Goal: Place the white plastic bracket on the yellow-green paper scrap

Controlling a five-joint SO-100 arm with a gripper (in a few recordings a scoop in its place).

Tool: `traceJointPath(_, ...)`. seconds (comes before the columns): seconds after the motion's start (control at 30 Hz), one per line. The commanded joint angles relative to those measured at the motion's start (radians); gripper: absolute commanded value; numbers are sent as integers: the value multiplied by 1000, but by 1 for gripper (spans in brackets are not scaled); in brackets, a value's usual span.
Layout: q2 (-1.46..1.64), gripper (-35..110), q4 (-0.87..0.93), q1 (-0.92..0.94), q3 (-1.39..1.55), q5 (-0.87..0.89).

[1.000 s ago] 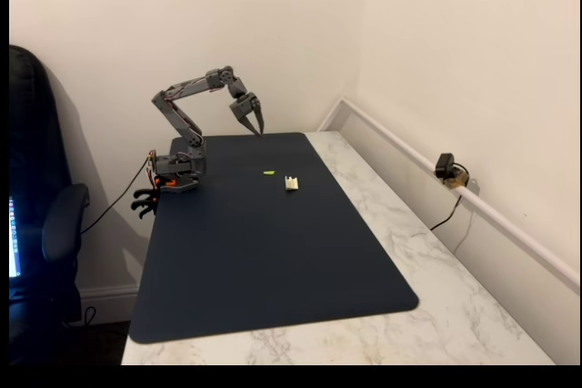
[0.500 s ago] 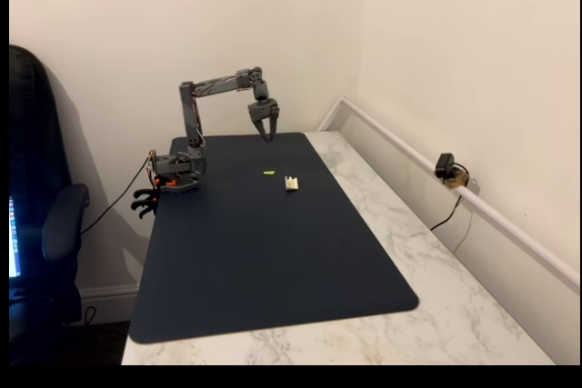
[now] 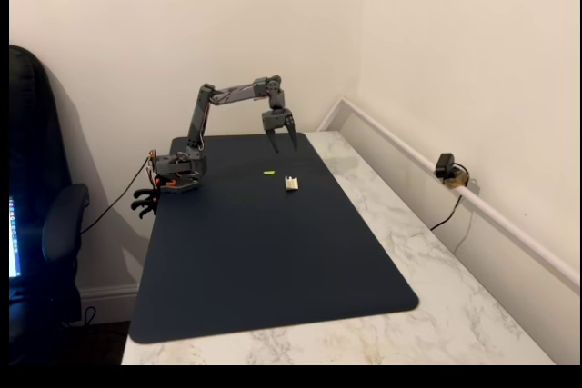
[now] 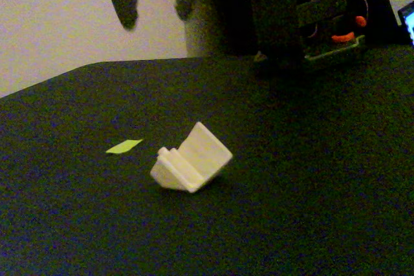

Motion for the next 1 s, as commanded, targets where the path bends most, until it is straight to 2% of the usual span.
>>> traceJointPath(0.0, 14, 34, -11, -23, -35, 31)
traceJointPath(0.5, -100, 36, -193, 11, 91, 48)
traceJointPath(0.97, -221, 38, -235, 23, 64, 74)
